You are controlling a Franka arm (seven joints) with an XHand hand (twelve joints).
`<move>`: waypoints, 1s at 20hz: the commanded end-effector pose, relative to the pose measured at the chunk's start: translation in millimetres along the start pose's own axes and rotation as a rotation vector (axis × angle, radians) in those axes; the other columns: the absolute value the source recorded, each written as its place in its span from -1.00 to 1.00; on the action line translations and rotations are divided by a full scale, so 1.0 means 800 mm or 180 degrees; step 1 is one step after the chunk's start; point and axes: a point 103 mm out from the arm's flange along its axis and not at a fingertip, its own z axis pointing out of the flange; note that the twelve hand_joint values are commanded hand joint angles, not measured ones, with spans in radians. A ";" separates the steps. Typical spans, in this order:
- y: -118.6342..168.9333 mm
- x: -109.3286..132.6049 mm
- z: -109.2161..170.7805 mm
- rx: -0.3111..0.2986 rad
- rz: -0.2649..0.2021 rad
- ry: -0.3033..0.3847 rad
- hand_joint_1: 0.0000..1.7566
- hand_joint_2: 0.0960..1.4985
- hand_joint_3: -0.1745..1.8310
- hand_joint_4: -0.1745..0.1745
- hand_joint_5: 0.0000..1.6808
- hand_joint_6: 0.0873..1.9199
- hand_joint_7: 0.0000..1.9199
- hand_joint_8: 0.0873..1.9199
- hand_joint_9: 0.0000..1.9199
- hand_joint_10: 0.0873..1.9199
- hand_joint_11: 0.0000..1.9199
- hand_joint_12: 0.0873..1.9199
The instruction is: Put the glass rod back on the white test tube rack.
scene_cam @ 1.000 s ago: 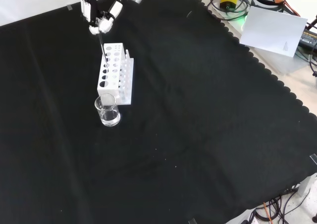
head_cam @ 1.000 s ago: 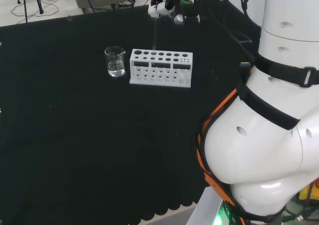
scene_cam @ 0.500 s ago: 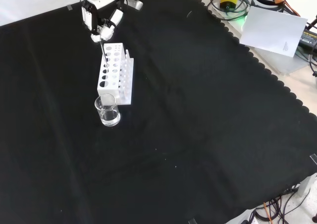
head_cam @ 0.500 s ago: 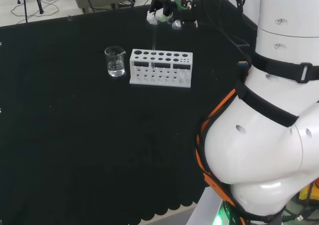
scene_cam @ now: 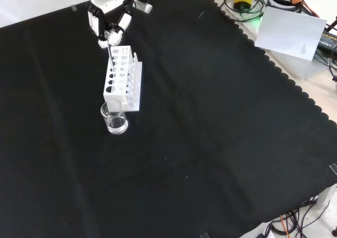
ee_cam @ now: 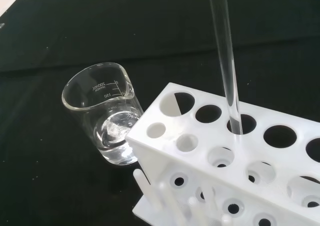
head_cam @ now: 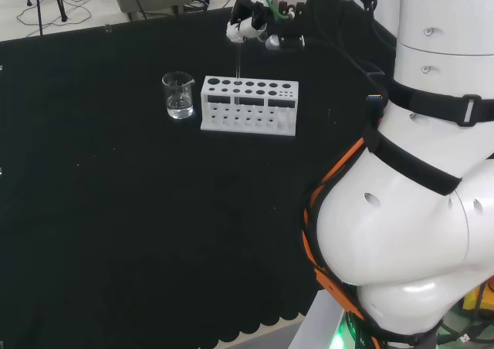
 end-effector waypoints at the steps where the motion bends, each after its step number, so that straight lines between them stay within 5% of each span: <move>1: -0.004 -0.001 0.003 0.0017 -0.0042 0.0034 0.48 0.36 -0.83 -1.00 0.46 -0.81 0.17 0.11 0.83 -0.24 0.28 -0.23; 7: -0.004 0.001 0.006 0.0049 -0.0096 0.0022 0.48 0.35 -0.84 -1.00 0.49 -0.85 0.22 0.02 0.84 -0.25 0.31 -0.21; 10: -0.004 0.003 0.005 0.0093 -0.0122 -0.0003 0.50 0.36 -0.97 -1.00 0.56 -0.91 0.43 -0.43 0.86 -0.30 0.38 -0.22; 15: -0.003 0.005 0.000 0.0096 -0.0103 0.0007 0.59 0.30 -1.00 -1.00 0.22 -0.32 0.60 -0.99 0.87 -0.29 0.46 -0.21; 20: -0.004 0.005 -0.005 0.0056 -0.0111 0.0018 0.56 0.17 -1.00 -1.00 -0.21 -0.10 0.49 -1.00 0.85 -0.26 0.49 -0.21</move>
